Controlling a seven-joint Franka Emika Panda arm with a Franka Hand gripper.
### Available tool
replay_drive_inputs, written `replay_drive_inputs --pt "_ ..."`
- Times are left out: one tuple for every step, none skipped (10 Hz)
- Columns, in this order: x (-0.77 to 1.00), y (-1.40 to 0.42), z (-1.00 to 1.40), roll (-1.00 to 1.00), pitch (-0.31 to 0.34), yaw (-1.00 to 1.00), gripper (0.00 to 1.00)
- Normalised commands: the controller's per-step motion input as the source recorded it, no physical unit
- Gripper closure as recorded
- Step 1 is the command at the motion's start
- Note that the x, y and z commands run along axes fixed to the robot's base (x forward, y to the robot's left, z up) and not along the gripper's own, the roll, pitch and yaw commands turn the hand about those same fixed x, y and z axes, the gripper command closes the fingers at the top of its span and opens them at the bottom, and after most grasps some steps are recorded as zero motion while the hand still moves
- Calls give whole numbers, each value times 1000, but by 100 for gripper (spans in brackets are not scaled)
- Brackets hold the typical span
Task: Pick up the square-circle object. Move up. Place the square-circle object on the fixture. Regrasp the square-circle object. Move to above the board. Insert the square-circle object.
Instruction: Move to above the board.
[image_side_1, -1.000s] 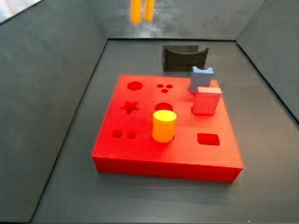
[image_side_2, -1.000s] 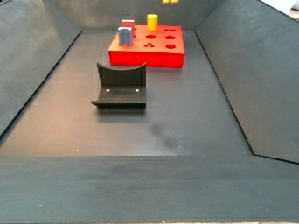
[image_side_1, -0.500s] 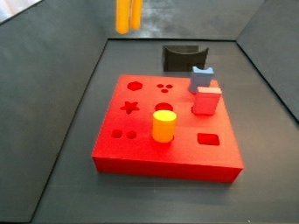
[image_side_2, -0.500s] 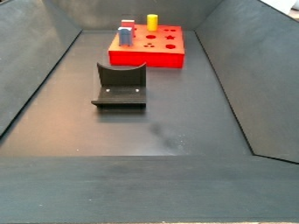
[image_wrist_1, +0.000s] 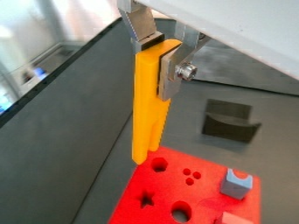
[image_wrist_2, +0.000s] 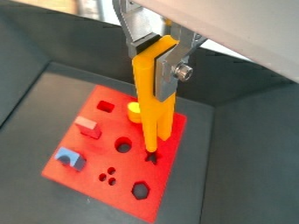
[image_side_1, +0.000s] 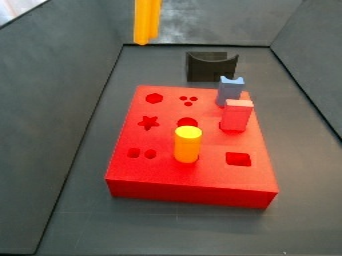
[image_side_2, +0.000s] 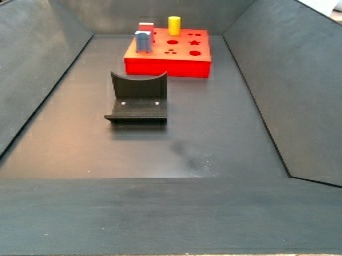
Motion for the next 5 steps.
replay_drive_inputs --pt "-7 2 0 -198 -100 1000 100" --pt "-15 10 -3 -194 -125 1000 100" --pt "-30 9 -5 -186 -170 1000 100" --pt "-40 11 -2 -143 -169 796 100" --pt "-39 12 -7 -95 -147 535 100"
